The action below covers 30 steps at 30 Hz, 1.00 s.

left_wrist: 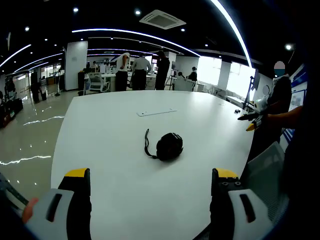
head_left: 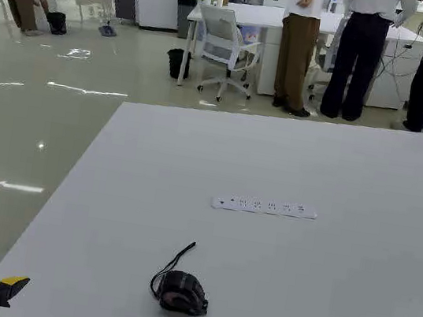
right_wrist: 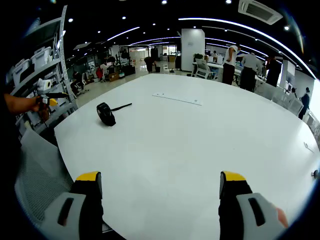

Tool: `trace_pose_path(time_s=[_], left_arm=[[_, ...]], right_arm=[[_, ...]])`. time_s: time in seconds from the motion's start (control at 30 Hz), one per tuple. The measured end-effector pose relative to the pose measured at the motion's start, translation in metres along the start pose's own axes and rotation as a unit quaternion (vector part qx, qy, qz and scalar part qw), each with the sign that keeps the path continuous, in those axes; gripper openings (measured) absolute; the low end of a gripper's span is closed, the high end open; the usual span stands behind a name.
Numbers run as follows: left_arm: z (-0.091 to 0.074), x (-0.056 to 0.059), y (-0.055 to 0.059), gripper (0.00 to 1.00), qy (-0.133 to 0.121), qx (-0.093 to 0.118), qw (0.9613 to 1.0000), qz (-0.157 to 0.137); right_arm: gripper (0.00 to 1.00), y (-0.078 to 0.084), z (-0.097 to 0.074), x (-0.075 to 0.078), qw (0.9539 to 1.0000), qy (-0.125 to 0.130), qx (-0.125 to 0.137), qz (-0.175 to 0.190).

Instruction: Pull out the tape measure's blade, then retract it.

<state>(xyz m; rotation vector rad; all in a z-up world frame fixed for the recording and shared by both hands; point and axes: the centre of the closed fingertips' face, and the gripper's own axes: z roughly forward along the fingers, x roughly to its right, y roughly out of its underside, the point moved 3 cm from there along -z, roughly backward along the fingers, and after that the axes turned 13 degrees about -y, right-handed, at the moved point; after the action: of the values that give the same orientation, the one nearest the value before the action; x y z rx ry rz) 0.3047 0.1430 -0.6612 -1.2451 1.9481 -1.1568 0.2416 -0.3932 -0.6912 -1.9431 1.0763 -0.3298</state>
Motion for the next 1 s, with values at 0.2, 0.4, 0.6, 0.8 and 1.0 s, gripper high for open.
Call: trace_pose_path(time_s=[0.2, 0.4, 0.6, 0.8, 1.0], left_arm=[[0.002, -0.005, -0.003, 0.99, 0.0, 0.004, 1.0, 0.0], [0.006, -0.006, -0.004, 0.99, 0.002, 0.005, 1.0, 0.003], [0.01, -0.007, -0.004, 0.99, 0.002, 0.006, 1.0, 0.002], [0.008, -0.008, -0.005, 0.99, 0.001, 0.007, 1.0, 0.002], [0.008, -0.009, -0.004, 0.99, 0.0, 0.008, 1.0, 0.0]], right_arm=[[1.0, 0.004, 0.0, 0.001, 1.0, -0.001, -0.001, 0.004], [1.0, 0.009, 0.002, -0.002, 0.9999, -0.008, -0.007, 0.011], [1.0, 0.011, 0.0, 0.0, 0.9999, -0.007, -0.007, 0.012], [1.0, 0.012, 0.0, 0.001, 0.9998, -0.008, -0.009, 0.012], [1.0, 0.011, 0.0, 0.001, 0.9999, -0.008, -0.011, 0.01]])
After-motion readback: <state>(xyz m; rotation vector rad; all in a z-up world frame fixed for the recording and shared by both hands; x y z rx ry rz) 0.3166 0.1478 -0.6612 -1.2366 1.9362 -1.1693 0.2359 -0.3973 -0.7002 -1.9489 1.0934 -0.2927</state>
